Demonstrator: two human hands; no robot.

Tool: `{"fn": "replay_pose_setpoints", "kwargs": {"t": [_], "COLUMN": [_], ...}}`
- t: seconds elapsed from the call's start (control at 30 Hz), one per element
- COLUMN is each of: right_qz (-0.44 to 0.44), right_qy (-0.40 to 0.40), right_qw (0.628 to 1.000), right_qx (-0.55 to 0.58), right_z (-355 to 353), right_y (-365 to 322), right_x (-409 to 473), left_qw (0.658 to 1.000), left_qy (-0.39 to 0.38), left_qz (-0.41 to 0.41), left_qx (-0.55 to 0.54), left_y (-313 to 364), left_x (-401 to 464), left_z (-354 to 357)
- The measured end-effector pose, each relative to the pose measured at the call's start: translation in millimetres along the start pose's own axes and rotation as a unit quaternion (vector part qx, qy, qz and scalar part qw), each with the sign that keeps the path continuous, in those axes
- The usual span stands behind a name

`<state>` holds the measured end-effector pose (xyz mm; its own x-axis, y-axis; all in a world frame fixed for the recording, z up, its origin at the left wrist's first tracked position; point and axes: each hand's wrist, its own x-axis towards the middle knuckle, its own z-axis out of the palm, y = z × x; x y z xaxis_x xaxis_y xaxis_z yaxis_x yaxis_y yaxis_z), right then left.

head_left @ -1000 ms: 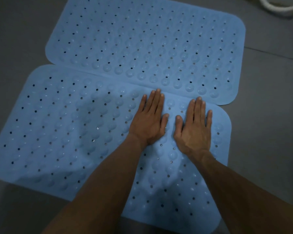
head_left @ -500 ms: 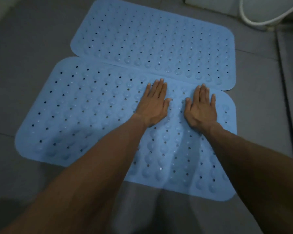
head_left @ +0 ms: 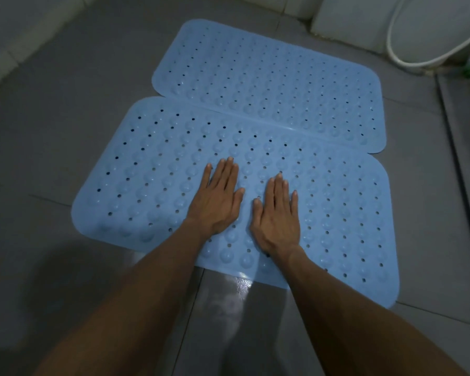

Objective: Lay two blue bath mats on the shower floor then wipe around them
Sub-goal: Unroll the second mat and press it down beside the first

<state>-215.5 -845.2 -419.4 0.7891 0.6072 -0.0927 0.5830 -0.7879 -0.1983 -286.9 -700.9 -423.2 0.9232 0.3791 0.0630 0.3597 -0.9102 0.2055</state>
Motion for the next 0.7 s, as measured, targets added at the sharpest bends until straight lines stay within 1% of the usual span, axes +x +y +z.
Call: {"fn": "replay_pose_setpoints", "kwargs": {"t": [0.23, 0.5, 0.7], "right_qz": [0.006, 0.014, 0.018], "right_qy": [0.012, -0.012, -0.041], "right_qw": [1.0, 1.0, 0.999], "right_qx": [-0.005, -0.006, 0.007], "right_z": [2, -2, -8], "right_y": [-1, -2, -3], "right_x": [0, 2, 5], "left_qw": [1.0, 0.999, 0.999], "left_qy": [0.005, -0.023, -0.018], "left_qz": [-0.001, 0.003, 0.017], "left_qx": [-0.013, -0.027, -0.036], "left_y": [-1, 0, 0], "left_x": [0, 4, 6], "left_z": [6, 2, 2]}}
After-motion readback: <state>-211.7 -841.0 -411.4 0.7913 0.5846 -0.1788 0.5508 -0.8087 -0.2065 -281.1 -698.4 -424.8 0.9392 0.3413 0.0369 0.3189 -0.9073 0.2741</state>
